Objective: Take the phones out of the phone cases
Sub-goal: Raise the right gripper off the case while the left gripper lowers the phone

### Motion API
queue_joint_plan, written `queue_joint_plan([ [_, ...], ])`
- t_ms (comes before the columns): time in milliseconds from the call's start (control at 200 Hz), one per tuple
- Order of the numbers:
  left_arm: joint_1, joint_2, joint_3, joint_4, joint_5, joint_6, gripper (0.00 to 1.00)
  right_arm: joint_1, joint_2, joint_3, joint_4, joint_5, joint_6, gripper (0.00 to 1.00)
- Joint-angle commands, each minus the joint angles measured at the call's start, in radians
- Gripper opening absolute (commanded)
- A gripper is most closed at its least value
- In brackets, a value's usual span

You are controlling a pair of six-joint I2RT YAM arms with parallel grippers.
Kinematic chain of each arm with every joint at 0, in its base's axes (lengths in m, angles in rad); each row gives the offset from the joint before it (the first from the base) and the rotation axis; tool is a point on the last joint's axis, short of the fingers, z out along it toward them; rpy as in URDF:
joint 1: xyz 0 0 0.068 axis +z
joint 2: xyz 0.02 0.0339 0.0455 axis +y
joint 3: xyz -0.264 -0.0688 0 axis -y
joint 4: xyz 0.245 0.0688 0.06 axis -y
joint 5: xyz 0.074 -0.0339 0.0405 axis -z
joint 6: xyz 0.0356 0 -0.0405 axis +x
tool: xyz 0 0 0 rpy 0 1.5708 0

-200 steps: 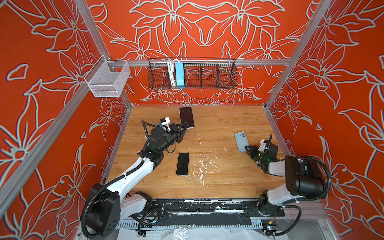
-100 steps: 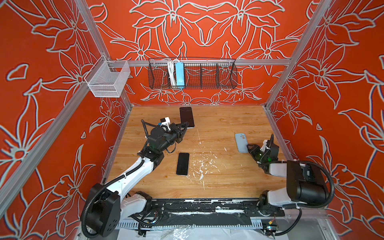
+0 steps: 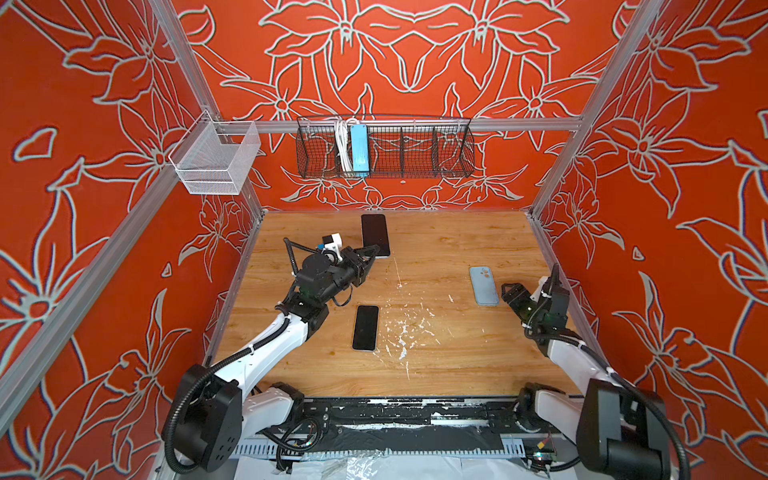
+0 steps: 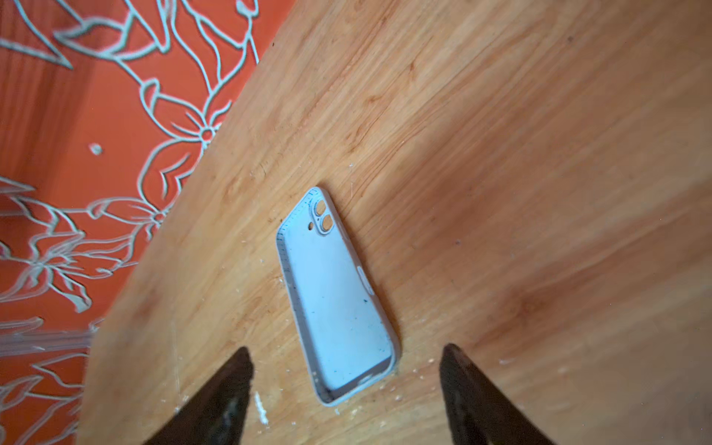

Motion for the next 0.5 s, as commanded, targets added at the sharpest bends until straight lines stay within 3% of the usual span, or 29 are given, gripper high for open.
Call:
queue_joint_plan([
  [0, -0.006, 0.027, 0.022, 0.060, 0.018, 0.065, 0.00, 0.006, -0.054, 0.034, -0.157, 0.008, -0.065, 0.98],
  [275, -0.155, 0.145, 0.038, 0.090, -0.163, 0.168, 0.00, 0.020, -0.207, -0.008, -0.231, -0.055, -0.053, 0.98],
  [495, -0.192, 0.340, 0.031, 0.298, -0.177, 0.111, 0.00, 0.039, -0.312, -0.077, -0.276, -0.067, -0.024, 0.98],
])
